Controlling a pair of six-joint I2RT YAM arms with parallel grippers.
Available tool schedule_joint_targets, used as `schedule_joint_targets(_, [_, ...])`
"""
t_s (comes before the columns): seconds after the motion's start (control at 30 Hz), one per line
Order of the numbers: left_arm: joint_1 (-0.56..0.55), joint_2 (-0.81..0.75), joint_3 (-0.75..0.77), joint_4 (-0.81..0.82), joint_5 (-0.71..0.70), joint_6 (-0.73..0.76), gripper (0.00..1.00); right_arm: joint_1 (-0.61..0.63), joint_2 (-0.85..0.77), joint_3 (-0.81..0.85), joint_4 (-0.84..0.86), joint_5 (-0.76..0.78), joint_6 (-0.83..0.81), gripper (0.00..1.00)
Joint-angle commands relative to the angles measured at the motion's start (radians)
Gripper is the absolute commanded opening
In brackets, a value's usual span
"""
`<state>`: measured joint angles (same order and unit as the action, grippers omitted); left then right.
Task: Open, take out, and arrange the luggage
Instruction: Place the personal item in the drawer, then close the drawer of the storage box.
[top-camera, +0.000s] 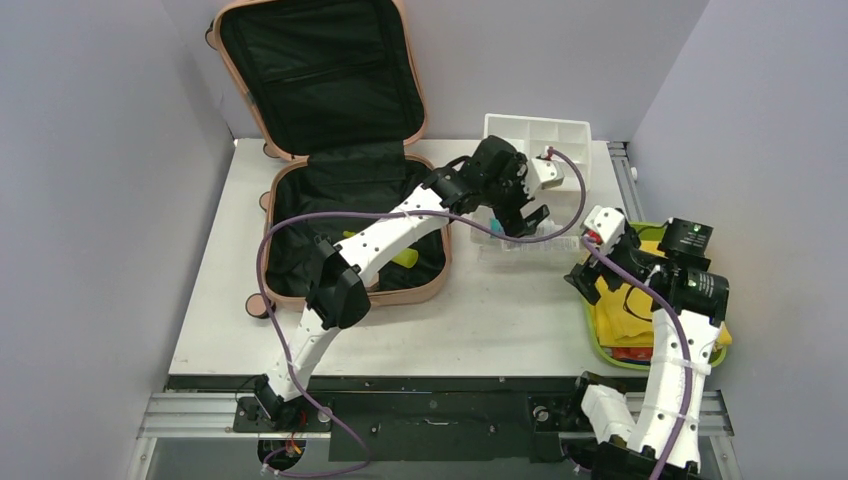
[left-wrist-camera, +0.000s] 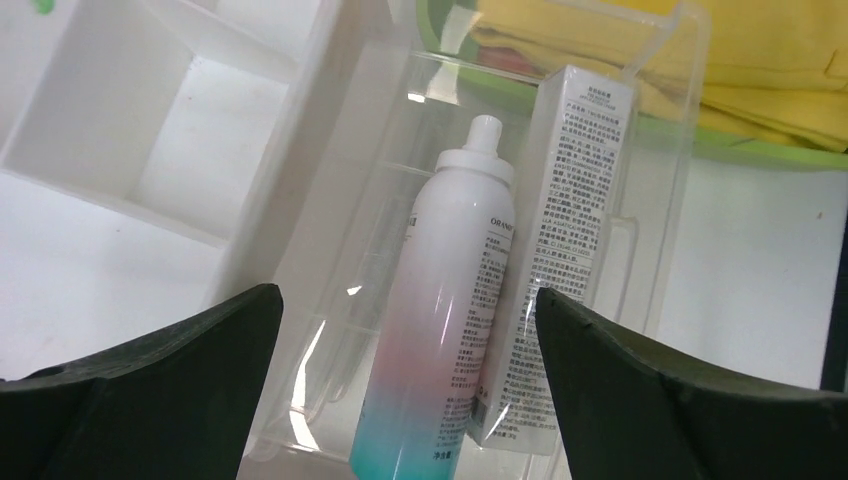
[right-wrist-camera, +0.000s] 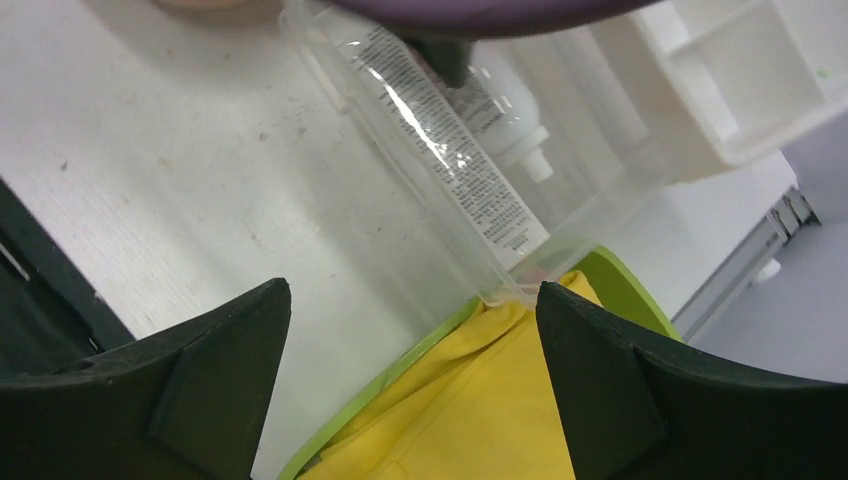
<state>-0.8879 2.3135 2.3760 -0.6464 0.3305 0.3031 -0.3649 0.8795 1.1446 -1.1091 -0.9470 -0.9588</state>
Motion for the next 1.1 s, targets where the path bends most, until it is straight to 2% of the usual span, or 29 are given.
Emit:
schedule_joint_targets(0.0, [0.028,-0.107,0.074,0.059,-0.009,-0.096,0.96,0.076,0.014,-0.026,-0.119,0.017,-0.29,0.88])
schedule_joint_targets(0.07, [0.041,-0.119,0.084,0.056,0.007,-0.128,0.96,0.097,-0.004,-0.081,-0.062,0.026,-0.291,0.88])
schedule_joint_targets(0.2, [0.072,-0.163,0.094,0.048,0.075,-0.199,0.96,0.164,-0.047,-0.184,0.23,0.123,-0.152,0.88])
schedule_joint_targets(0.37, [0.129,-0.225,0.089,0.047,0.217,-0.362,0.96,0.326,-0.054,-0.233,0.427,0.295,-0.032,0.89])
schedule_joint_targets(0.47, [0.199,-0.303,0.043,0.079,0.31,-0.461,0.96,0.43,-0.064,-0.272,0.557,0.407,0.003,0.89])
schedule_joint_targets(0.53, [0.254,-0.374,-0.067,0.119,0.364,-0.509,0.96,0.485,-0.085,-0.313,0.646,0.476,0.028,0.89])
schedule_joint_targets(0.63, [0.35,-0.469,-0.202,0.176,0.436,-0.546,0.96,0.537,-0.098,-0.344,0.672,0.521,-0.016,0.9])
schedule_joint_targets(0.83, [0.666,-0.644,-0.55,0.307,0.592,-0.61,0.96,0.643,-0.132,-0.422,0.697,0.621,-0.094,0.9])
schedule_joint_targets(1.07, [0.933,-0.768,-0.926,0.432,0.687,-0.607,0.96,0.74,-0.149,-0.558,0.914,0.805,-0.104,0.91])
